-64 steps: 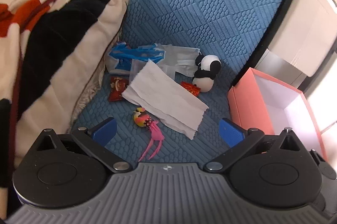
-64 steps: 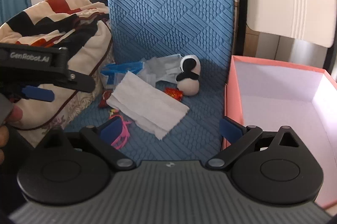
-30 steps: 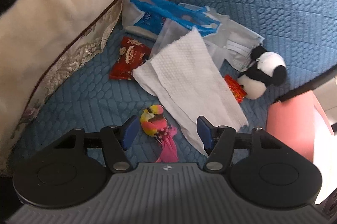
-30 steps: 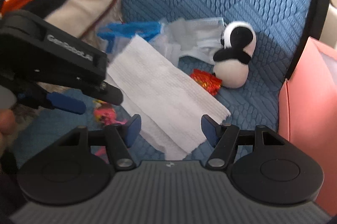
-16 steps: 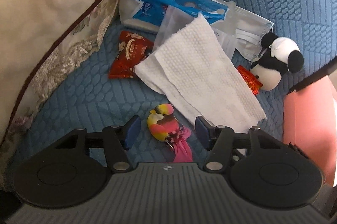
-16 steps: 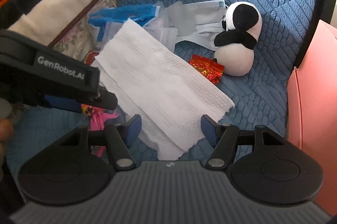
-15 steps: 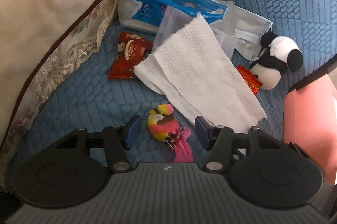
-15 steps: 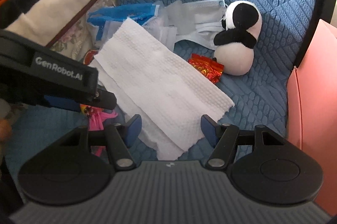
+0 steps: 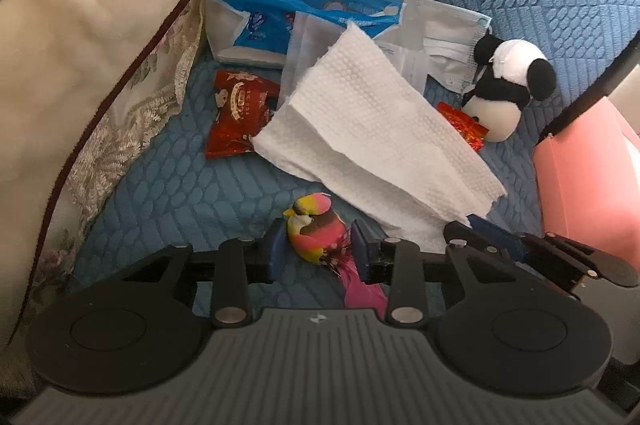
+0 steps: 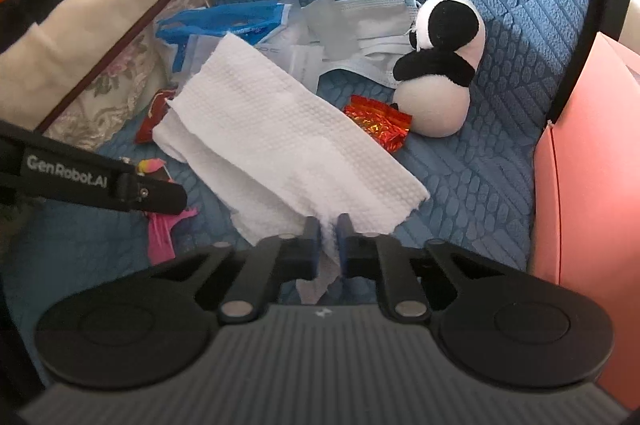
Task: Organize soft objects
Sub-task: 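Move the right gripper down onto the white paper towel and close, then lift the paper towel with the right gripper toward the pink box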
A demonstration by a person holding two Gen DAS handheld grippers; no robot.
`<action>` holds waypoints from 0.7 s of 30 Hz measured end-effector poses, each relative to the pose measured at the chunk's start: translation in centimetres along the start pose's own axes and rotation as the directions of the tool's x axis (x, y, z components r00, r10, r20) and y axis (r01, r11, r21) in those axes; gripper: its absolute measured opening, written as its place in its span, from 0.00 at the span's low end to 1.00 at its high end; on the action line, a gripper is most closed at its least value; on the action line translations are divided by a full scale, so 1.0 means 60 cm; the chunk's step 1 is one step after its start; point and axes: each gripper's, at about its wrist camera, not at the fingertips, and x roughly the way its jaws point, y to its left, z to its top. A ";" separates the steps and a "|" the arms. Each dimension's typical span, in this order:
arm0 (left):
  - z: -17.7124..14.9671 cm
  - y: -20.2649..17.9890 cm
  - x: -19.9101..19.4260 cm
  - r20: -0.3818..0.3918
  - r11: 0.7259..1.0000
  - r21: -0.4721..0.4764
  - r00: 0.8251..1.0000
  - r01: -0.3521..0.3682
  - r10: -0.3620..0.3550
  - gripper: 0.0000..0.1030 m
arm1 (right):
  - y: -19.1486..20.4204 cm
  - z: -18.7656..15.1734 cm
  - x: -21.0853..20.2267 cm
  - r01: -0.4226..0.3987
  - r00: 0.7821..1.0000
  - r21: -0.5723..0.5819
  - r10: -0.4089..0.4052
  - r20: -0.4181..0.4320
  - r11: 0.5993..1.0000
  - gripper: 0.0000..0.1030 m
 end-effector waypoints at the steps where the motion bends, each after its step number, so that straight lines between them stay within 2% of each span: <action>1: 0.000 -0.001 -0.003 0.000 1.000 0.003 1.000 0.008 -0.008 0.39 | 0.002 -0.001 -0.002 0.003 1.000 -0.008 -0.003 0.000 1.000 0.07; 7: -0.008 -0.001 -0.033 0.018 0.999 0.024 0.999 0.026 -0.026 0.39 | 0.009 -0.006 -0.030 0.005 1.000 -0.002 -0.005 0.011 1.000 0.06; 21: -0.049 -0.010 -0.081 -0.007 0.993 0.099 0.998 0.062 -0.061 0.39 | 0.016 -0.045 -0.117 0.046 0.998 0.044 -0.048 0.046 0.998 0.06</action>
